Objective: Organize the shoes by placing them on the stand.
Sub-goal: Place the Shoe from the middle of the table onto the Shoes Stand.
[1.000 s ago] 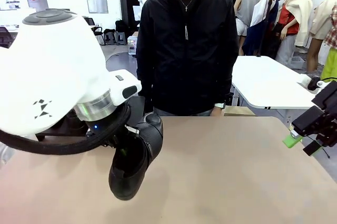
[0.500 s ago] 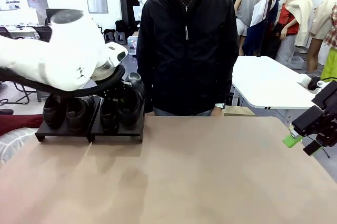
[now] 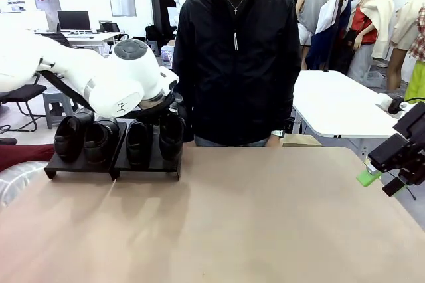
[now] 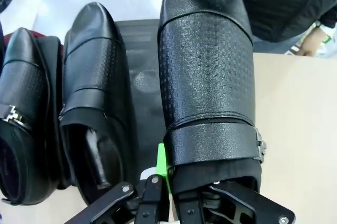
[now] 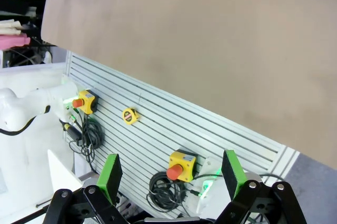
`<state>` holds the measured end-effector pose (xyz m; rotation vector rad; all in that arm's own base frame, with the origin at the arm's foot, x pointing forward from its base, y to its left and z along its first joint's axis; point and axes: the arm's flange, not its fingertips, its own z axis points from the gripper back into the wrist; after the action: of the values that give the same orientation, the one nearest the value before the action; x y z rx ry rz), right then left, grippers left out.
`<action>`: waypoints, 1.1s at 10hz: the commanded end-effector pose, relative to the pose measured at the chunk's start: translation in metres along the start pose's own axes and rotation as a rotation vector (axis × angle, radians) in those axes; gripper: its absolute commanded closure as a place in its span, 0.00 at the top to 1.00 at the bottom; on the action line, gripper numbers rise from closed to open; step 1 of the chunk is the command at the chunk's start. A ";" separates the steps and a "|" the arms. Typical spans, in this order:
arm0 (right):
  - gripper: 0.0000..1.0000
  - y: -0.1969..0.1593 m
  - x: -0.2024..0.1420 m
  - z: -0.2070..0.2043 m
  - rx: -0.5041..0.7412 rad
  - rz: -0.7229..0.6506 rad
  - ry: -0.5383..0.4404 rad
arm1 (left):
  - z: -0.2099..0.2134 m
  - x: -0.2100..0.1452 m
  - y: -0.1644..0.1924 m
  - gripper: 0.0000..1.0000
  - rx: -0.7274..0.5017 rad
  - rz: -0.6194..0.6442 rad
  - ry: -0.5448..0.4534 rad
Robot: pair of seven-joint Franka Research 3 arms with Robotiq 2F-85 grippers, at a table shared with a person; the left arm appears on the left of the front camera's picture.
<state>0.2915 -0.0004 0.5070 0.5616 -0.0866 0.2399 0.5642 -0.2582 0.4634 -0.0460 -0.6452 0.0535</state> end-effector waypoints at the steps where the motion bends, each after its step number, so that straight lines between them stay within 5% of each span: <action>1: 1.00 0.002 0.002 0.004 0.020 -0.015 0.001 | -0.010 -0.002 -0.006 0.00 0.051 0.007 -0.057; 7: 1.00 0.002 0.002 0.004 0.020 -0.015 0.001 | -0.033 -0.011 0.005 0.00 0.114 0.014 -0.035; 8: 1.00 0.002 0.002 0.004 0.020 -0.015 0.001 | -0.034 -0.010 0.005 0.42 0.112 0.032 -0.042; 9: 1.00 0.002 0.002 0.004 0.020 -0.015 0.001 | -0.034 -0.010 0.005 1.00 0.121 0.029 -0.047; 11: 1.00 0.002 0.002 0.004 0.020 -0.015 0.001 | -0.032 -0.009 0.007 1.00 0.135 0.061 -0.065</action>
<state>0.2915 -0.0004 0.5070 0.5616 -0.0865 0.2399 0.5743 -0.2512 0.4317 0.0661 -0.6683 0.1183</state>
